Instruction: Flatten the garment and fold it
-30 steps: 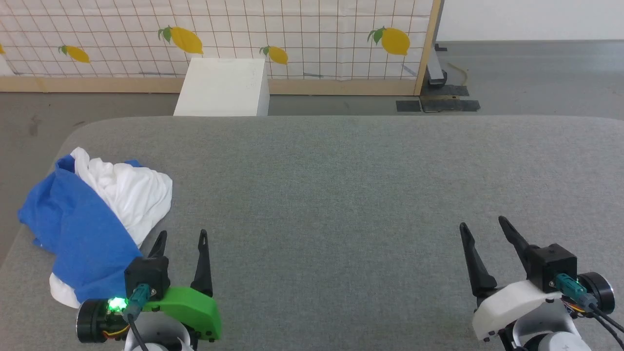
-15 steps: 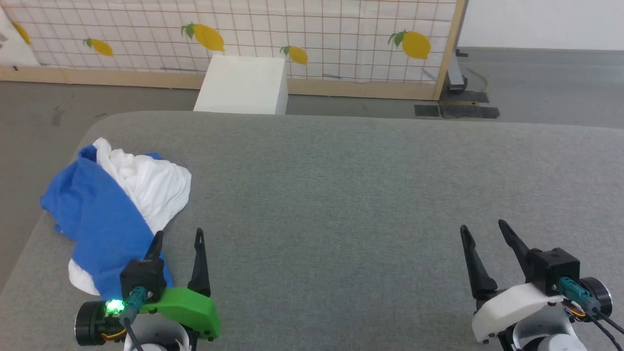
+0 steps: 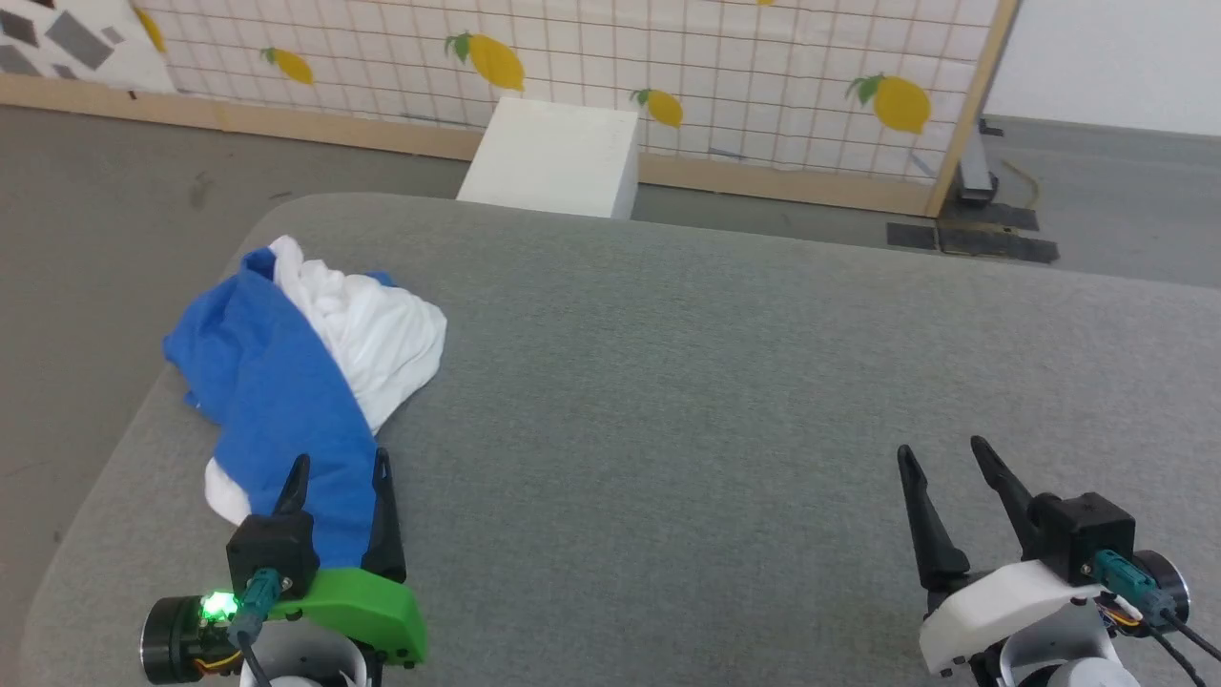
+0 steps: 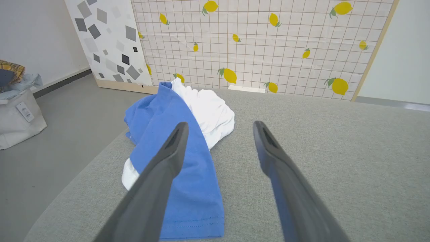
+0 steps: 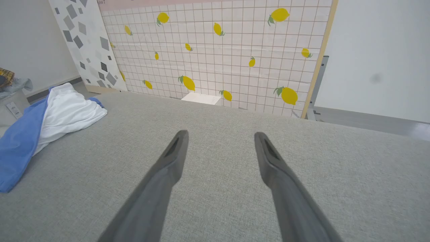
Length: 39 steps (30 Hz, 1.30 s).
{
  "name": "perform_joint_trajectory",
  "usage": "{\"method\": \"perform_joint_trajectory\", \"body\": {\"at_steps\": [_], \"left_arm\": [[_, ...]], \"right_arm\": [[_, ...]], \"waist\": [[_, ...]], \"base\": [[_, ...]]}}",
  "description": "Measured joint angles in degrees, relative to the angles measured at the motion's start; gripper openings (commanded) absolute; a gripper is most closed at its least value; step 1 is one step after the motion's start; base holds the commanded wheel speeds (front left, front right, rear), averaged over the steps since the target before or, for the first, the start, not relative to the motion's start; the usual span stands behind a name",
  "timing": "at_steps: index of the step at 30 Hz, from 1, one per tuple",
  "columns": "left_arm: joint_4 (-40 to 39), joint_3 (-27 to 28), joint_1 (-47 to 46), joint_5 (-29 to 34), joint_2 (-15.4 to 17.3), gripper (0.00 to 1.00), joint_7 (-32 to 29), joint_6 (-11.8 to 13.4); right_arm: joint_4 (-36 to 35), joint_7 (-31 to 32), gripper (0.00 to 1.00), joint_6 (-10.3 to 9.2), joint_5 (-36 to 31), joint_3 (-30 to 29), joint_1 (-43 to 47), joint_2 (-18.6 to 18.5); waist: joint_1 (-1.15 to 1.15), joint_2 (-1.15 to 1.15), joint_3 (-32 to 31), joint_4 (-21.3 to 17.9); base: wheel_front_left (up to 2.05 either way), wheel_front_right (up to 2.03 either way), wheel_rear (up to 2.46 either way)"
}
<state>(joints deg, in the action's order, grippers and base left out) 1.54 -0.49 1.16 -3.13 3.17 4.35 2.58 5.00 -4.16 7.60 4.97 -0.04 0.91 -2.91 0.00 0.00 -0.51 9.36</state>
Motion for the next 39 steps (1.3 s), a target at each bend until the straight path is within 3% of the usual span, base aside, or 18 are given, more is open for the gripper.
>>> {"method": "perform_joint_trajectory", "body": {"at_steps": [18,39], "left_arm": [[1.05,0.12,0.89,-1.47,0.00,1.00,2.01,1.02],[2.30,-0.11,1.27,-1.30,0.00,1.00,4.61,2.61]], "right_arm": [[2.04,-2.18,1.00,0.00,1.51,0.11,0.03,0.01],[4.80,-4.68,1.00,0.00,3.13,0.33,0.02,0.01]], "waist": [[0.00,0.00,-0.18,8.44],[0.00,0.00,-0.12,15.35]], "base": [[-0.01,-0.01,-0.01],[-0.02,-0.02,-0.02]]}}
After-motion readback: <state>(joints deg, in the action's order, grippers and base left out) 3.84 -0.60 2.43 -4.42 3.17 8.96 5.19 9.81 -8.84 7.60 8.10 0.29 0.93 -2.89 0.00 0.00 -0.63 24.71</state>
